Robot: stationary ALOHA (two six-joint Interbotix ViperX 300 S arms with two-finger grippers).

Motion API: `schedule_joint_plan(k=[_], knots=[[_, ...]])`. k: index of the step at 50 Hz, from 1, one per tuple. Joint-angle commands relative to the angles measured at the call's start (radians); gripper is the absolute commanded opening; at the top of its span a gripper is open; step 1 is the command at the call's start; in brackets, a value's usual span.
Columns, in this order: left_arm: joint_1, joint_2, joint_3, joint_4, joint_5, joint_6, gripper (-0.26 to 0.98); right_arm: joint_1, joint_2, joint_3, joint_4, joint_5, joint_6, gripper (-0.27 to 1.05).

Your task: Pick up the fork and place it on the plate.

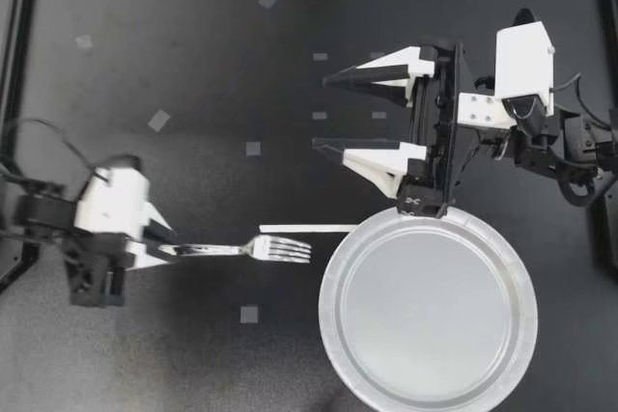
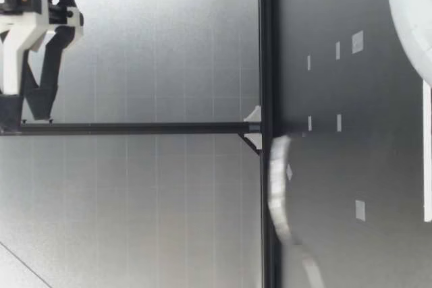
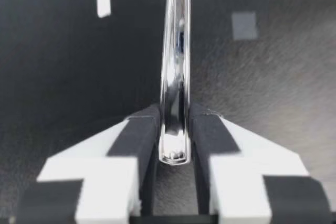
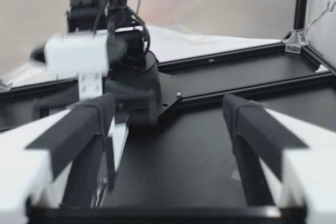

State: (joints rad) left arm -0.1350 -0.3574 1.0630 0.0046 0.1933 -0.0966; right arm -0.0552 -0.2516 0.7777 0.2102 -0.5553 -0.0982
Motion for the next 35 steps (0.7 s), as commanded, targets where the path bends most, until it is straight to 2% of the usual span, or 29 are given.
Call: schedule_joint_plan(k=[1, 5, 15, 28, 35], knots=[[-0.005, 0.086, -0.067, 0.0, 0.0, 0.026, 0.1, -0.008, -0.011, -0.012, 0.003, -0.002, 0.0, 0.77], [-0.005, 0.173, -0.114, 0.0, 0.006, 0.066, 0.1, -0.008, -0.011, -0.009, 0.003, 0.0, 0.0, 0.77], [-0.005, 0.288, -0.183, -0.005, 0.009, 0.109, 0.1, -0.008, -0.017, 0.009, 0.005, 0.0, 0.003, 0.77], [-0.006, 0.339, -0.206, -0.049, 0.009, 0.109, 0.1, -0.008, -0.021, 0.029, 0.005, -0.005, 0.038, 0.77], [-0.005, 0.351, -0.218, -0.052, 0.011, 0.109, 0.1, -0.008, -0.023, 0.031, 0.005, -0.006, 0.038, 0.77]])
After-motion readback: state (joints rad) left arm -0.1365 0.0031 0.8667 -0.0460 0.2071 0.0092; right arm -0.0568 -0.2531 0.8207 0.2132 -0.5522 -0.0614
